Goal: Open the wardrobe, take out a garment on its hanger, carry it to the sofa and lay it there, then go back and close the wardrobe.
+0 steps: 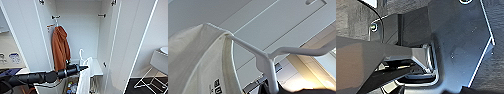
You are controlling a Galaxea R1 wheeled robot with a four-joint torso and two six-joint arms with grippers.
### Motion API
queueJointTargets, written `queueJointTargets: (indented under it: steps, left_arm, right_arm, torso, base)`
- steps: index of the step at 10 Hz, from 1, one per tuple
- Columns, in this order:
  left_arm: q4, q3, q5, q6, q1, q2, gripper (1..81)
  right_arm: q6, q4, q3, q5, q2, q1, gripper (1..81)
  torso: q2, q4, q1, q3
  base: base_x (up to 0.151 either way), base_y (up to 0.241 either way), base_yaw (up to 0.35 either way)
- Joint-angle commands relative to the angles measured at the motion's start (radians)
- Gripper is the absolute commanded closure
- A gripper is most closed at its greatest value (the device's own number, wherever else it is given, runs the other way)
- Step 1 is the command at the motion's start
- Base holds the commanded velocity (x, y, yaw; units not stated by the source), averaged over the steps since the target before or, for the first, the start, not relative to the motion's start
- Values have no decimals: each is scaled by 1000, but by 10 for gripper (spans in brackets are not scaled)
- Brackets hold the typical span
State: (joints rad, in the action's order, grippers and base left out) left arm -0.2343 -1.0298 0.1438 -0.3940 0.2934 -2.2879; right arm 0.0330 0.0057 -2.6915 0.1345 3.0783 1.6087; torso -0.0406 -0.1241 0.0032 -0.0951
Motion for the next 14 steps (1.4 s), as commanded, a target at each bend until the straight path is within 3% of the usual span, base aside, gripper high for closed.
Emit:
queueJointTargets:
  steps: [1,5,14]
  left_arm:
    - [35,30,49,7,-156,5,811]
    - [35,23,49,6,-151,2,811]
    - [41,34,43,7,-144,13,811]
  right_arm:
    - [7,-4,13,-55,15,-35,10]
    - [7,-4,13,-55,15,-35,10]
    - [8,-15,15,-36,-4,-20,10]
  torso:
    - [0,0,0,0]
    - [0,0,0,0]
    - [0,0,0,0]
  base:
    - [0,0,0]
    - [0,0,0]
    - [0,0,-158]
